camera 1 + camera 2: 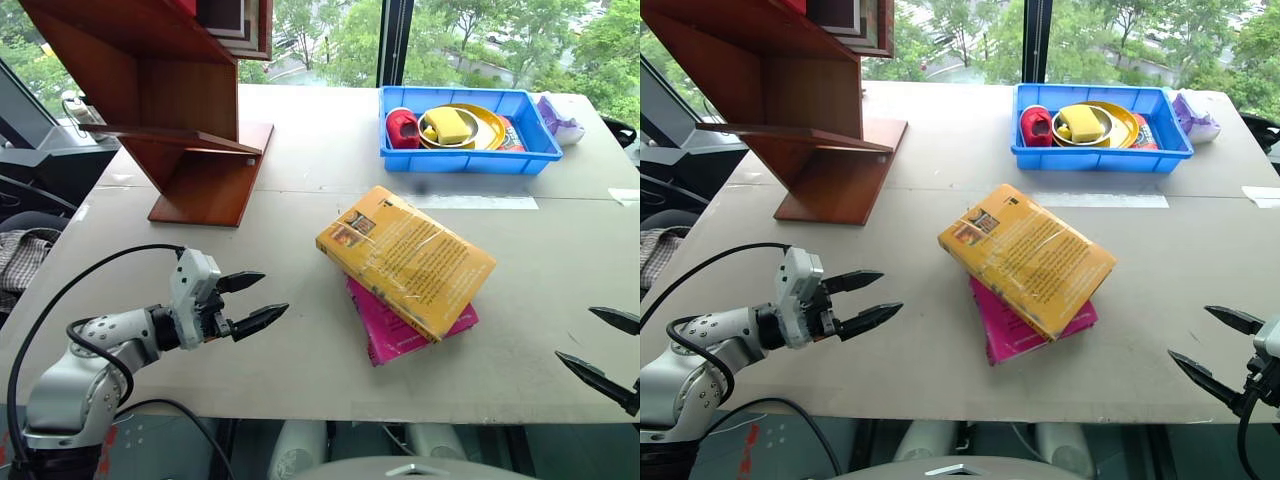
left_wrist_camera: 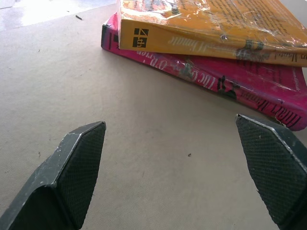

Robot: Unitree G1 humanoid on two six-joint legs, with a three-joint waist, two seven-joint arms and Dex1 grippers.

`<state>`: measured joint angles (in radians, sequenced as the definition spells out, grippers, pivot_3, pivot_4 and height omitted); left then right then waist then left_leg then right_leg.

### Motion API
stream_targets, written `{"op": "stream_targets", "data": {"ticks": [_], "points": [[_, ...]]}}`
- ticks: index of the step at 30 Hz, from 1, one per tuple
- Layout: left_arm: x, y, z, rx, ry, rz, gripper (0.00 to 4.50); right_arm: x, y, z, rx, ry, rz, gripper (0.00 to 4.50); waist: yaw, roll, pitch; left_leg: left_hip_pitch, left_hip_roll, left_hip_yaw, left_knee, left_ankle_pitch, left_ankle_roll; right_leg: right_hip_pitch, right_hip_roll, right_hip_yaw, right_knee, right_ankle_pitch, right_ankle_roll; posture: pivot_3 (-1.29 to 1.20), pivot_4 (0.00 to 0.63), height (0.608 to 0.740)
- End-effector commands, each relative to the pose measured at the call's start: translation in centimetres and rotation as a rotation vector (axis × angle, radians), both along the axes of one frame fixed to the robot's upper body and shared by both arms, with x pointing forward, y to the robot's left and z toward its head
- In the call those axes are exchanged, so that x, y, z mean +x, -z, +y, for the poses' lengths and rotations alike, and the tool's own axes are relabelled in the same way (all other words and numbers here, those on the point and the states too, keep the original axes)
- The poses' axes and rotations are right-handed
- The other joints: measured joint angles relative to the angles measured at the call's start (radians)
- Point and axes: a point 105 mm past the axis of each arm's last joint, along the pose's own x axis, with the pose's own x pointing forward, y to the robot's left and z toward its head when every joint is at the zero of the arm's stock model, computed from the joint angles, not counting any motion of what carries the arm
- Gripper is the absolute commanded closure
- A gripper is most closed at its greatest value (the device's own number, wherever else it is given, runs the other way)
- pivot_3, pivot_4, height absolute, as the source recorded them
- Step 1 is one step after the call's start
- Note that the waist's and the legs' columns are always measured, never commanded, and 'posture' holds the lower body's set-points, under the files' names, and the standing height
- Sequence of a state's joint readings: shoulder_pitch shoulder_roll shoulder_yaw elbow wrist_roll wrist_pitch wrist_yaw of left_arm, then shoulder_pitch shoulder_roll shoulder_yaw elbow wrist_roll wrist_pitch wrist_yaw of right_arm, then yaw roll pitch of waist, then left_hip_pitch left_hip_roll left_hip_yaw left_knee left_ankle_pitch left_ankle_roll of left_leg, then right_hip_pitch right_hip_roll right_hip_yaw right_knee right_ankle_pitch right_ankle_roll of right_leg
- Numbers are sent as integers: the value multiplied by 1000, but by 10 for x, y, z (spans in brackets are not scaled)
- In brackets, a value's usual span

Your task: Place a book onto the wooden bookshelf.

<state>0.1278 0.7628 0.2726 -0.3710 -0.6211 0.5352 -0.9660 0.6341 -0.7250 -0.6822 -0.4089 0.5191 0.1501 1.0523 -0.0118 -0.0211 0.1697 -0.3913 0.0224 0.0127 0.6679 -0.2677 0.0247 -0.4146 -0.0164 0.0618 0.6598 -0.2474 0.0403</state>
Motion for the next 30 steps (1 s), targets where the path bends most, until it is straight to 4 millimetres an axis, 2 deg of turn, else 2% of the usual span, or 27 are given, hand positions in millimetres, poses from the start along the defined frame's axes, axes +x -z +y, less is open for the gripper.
{"op": "stream_targets", "data": {"ticks": [1, 4, 6, 8, 10, 12, 14, 17, 21, 22, 23, 26, 30], "points": [[2, -11, 3, 15, 0, -50, 51, 10, -15, -1, 5, 37, -66, 0, 0, 0, 0, 0, 0, 0, 0, 0, 0, 0, 0, 0, 0, 0, 0, 0, 150, 740], [6, -20, -4, -2, 24, -86, 51, 33, -31, 7, 36, 115, -147, 0, -4, -2, 1, 1, 0, 2, 1, 0, 0, 0, 0, 1, 1, 0, 0, 0, 150, 740], [6, -23, -8, -2, 49, -104, 51, 40, -40, 14, 61, 108, -161, 0, -3, -2, 1, 4, 0, 3, 1, 0, 0, 1, 0, 2, 2, 0, 0, 0, 150, 740], [4, -26, -11, -2, 76, -114, 51, 43, -47, 22, 94, 81, -157, 0, -2, -1, 1, 5, 0, 3, 1, 0, 0, 2, 1, 2, 2, 0, 1, 0, 150, 740], [3, -29, -12, 7, 99, -129, 51, 50, -51, 28, 48, 65, -106, 0, -2, -2, 1, 4, 0, 3, 0, 0, 1, 2, 1, 2, 1, 0, 0, 0, 150, 740], [0, -33, -11, 18, 128, -150, 51, 66, -59, 35, 42, 38, -56, 0, -5, -2, 3, 4, 0, 4, 0, -1, 1, 2, 1, 2, 1, 0, 0, 0, 150, 740], [-1, -33, -10, 29, 140, -159, 0, 88, -65, 32, 29, 90, -18, 532, -18, -3, 4, 4, 0, 8, 1, -1, 2, 1, 0, 6, 1, 1, 0, 0, 150, 740], [-5, -35, -12, 28, 157, -165, 0, 108, -71, 48, -88, 48, -9, 1657, -19, -4, 4, 6, 0, 6, 1, -1, 2, 2, 0, 5, 1, 1, 1, 0, 150, 740], [-11, -36, -13, 27, 163, -175, 0, 128, -78, 55, -163, 90, 9, 3557, -19, -4, 4, -1, 0, 5, 0, -1, 2, -4, 0, 3, 1, 4, -2, 0, 150, 740], [-12, -37, -13, 27, 162, -178, 0, 130, -77, 54, -180, 102, 21, 4243, -16, -4, 4, -6, 0, 4, 1, -1, 2, -8, 0, 3, 1, 6, 1, 0, 150, 740], [-14, -37, -13, 27, 162, -181, 0, 133, -76, 53, -193, 122, 26, 4392, -14, -4, 4, -8, 0, 4, 1, -1, 2, -9, 0, 2, 1, 6, 1, 0, 150, 740], [-19, -37, -14, 22, 159, -188, 0, 134, -68, 57, -228, 133, 59, 4392, -7, -4, 4, -9, 0, 5, 1, -2, 3, -9, -1, 2, 0, 6, 1, 0, 150, 740], [-24, -35, -13, 25, 145, -190, 0, 138, -78, 75, -200, 107, 40, 4392, -7, -3, 5, -9, 0, 6, 1, -2, 4, -10, -1, 2, -1, 6, 2, 0, 150, 740]]}}
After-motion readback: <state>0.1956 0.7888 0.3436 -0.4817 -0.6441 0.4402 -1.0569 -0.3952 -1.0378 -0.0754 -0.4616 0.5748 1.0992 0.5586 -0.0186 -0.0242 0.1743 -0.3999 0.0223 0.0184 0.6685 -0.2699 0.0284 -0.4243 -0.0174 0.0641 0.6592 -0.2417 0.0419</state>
